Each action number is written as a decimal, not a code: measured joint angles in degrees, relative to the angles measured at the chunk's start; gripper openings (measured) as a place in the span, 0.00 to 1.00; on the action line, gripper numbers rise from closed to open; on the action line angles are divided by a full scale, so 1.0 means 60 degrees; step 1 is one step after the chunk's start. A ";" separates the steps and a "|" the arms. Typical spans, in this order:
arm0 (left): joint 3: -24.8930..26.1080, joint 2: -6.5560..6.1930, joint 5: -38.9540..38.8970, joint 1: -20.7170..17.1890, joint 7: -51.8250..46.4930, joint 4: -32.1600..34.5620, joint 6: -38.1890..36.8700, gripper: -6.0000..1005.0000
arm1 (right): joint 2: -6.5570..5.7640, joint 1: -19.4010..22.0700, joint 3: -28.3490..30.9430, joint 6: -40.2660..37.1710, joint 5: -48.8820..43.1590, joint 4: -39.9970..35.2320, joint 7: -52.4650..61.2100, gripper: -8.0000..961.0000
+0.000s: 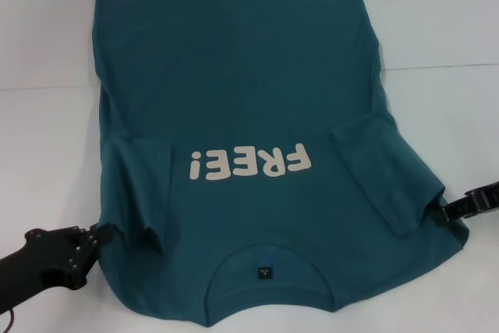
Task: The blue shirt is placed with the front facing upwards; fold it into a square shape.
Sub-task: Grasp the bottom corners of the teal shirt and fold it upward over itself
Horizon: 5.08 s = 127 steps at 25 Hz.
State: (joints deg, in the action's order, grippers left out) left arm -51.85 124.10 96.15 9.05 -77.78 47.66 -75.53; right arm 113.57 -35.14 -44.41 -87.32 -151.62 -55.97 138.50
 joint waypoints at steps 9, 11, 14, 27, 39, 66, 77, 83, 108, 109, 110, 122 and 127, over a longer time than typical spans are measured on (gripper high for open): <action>-0.0002 0.0000 0.0014 0.0091 0.0006 -0.0050 -0.0013 0.01 | 0.0168 0.0364 -0.0053 0.0110 -0.0063 -0.0457 -0.0319 0.71; -0.0007 0.0000 0.0014 0.0091 0.0012 -0.0049 -0.0013 0.01 | 0.0176 0.0404 -0.0063 0.0160 -0.0067 -0.0458 -0.0374 0.72; -0.0010 0.0000 0.0014 0.0089 0.0015 -0.0049 -0.0012 0.01 | 0.0191 0.0440 -0.0071 0.0196 -0.0178 -0.0457 -0.0398 0.72; -0.0032 0.0000 0.0014 0.0129 0.0015 -0.0047 0.0006 0.01 | 0.0364 0.0437 -0.0014 0.0722 -0.0659 0.0028 -0.0397 0.72; -0.0040 0.0000 0.0014 0.0118 0.0015 -0.0062 -0.0004 0.01 | 0.0378 0.0287 -0.0080 0.1136 -0.0618 0.0407 -0.0392 0.47; 0.0079 -0.0027 0.0014 0.0062 -0.0047 0.0027 -0.0224 0.01 | 0.0406 0.0461 0.0027 0.0621 -0.0487 -0.0338 -0.0823 0.01; 0.0283 -0.0072 0.0069 0.0045 -0.0081 0.0041 -0.0544 0.01 | 0.0298 0.0704 0.0491 -0.0366 -0.0207 -0.0874 -0.0972 0.01; 0.0629 -0.0097 0.0136 0.0028 -0.0131 0.0041 -0.0976 0.01 | 0.0249 0.0914 0.0710 -0.0911 -0.0202 -0.1072 -0.1103 0.01; 0.1146 -0.0094 0.0146 -0.0250 -0.0470 0.0056 -0.2061 0.01 | 0.0218 0.2048 0.3001 -0.2610 0.1028 -0.0415 -0.2684 0.01; 0.1147 -0.0091 0.0147 -0.0250 -0.0472 0.0055 -0.2061 0.01 | 0.0186 0.2071 0.3037 -0.2633 0.1114 -0.0363 -0.2688 0.01; 0.1146 -0.0091 0.0146 -0.0251 -0.0481 0.0056 -0.2067 0.01 | 0.0169 0.2083 0.3059 -0.2662 0.1141 -0.0355 -0.2705 0.01; 0.1480 -0.0123 0.0153 -0.0689 -0.0631 0.0250 -0.2499 0.01 | -0.0109 0.2234 0.3475 -0.3025 0.1183 -0.0012 -0.2966 0.01; 0.1638 -0.0060 0.0156 -0.0902 -0.0626 0.0441 -0.2731 0.01 | -0.0123 0.2304 0.3752 -0.3134 0.1188 0.0044 -0.3131 0.01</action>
State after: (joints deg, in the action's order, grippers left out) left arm -42.03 123.74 97.09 3.64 -81.54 50.30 -91.91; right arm 112.83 -21.31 -21.90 -106.12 -144.49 -55.71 119.71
